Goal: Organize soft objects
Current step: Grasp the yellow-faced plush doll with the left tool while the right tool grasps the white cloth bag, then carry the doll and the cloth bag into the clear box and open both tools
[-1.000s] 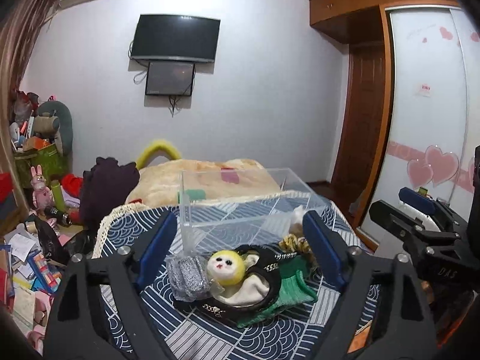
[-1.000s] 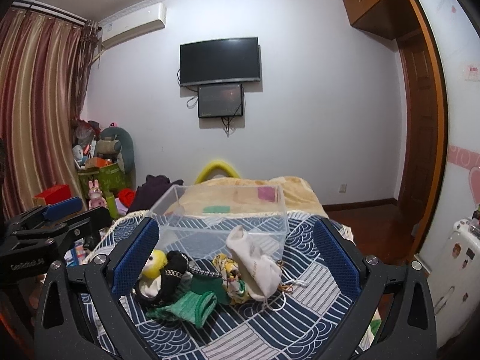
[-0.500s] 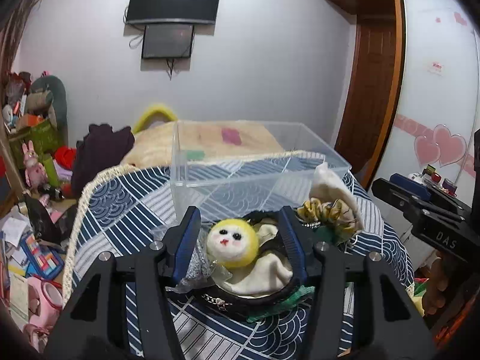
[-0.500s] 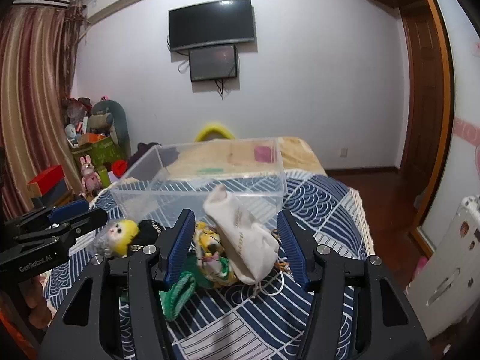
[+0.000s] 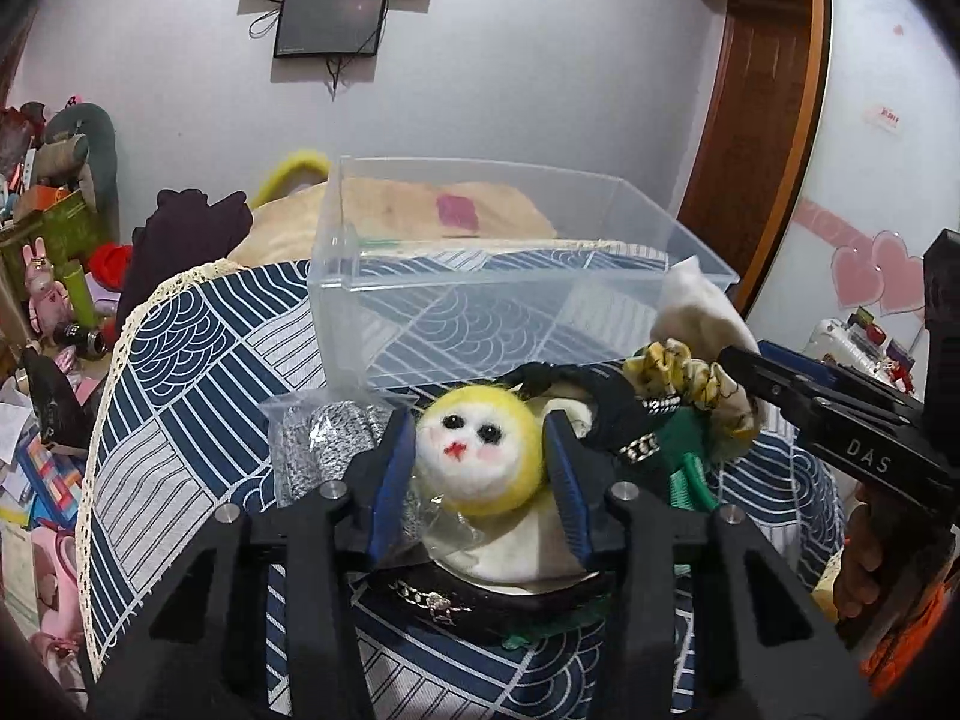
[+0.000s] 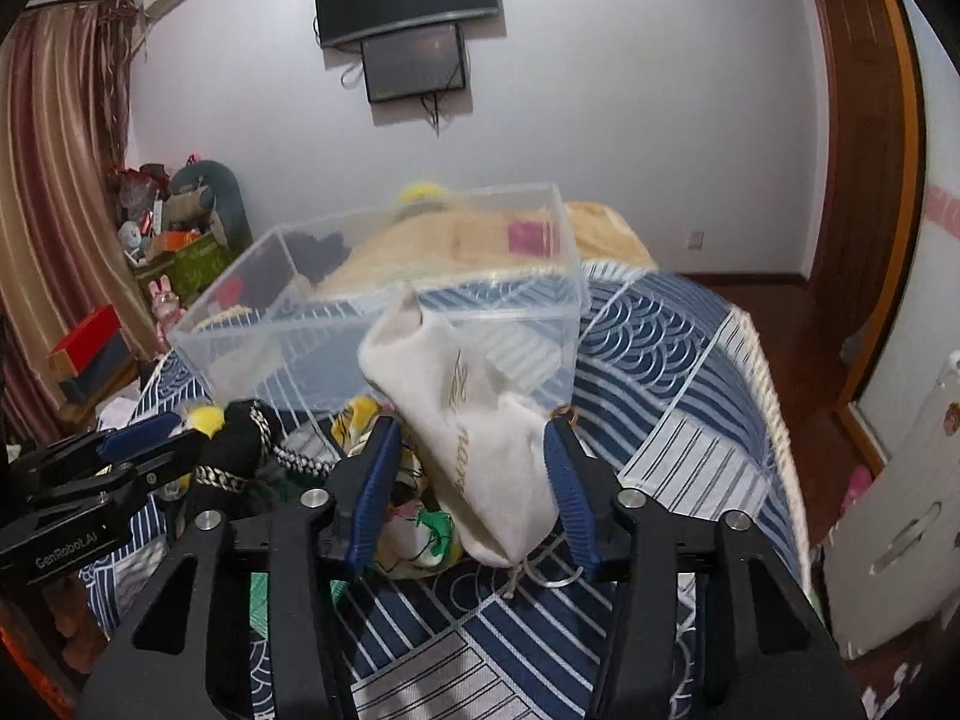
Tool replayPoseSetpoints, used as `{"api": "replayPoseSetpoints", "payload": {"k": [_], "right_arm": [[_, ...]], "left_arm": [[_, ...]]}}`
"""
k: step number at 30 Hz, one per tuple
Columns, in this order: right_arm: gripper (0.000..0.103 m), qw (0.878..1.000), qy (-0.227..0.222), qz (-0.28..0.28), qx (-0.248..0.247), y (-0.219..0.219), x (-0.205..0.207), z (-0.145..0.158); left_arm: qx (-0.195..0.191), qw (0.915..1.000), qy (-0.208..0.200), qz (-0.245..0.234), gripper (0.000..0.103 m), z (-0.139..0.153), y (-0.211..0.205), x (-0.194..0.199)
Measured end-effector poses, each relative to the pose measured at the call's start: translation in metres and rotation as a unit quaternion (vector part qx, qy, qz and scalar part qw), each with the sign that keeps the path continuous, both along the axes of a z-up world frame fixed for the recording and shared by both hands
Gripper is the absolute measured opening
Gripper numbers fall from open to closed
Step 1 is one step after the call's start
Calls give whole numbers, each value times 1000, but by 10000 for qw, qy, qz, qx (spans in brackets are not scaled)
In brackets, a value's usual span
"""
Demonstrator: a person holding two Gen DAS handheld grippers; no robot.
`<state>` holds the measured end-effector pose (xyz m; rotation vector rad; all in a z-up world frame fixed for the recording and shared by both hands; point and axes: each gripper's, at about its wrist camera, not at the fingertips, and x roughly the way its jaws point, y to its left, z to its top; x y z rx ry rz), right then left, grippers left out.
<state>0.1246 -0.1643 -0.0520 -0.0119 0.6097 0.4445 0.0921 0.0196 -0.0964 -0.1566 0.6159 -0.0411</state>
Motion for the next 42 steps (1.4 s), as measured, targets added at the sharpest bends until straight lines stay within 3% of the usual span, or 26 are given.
{"api": "replayPoseSetpoints", "payload": {"k": [4,6,8,18,27,35,42], "right_arm": [[27,9995,290,81,42,0,7,-11],[23,9994,336,94,88,-1,8,-12],[12,9994,305,90,138,-3,6,-11],[10,9996,-208,-63,193,-10,-9,7],[9,9973,-655,-98,331,-16,-18,33],[9,9928,-1102,-112,452,-15,-15,63],[9,9912,-1234,-148,449,1,7,72]], "left_arm": [[-41,10000,15,-22,42,-3,1,1],[-49,10000,-9,-28,41,-3,2,0],[-84,10000,-39,-33,39,-2,3,-1],[-99,9985,-529,84,37,22,9,-20],[238,9959,-867,88,37,53,6,-23],[170,9932,-1150,108,37,74,20,-4],[98,9952,-964,137,37,77,31,30]]}}
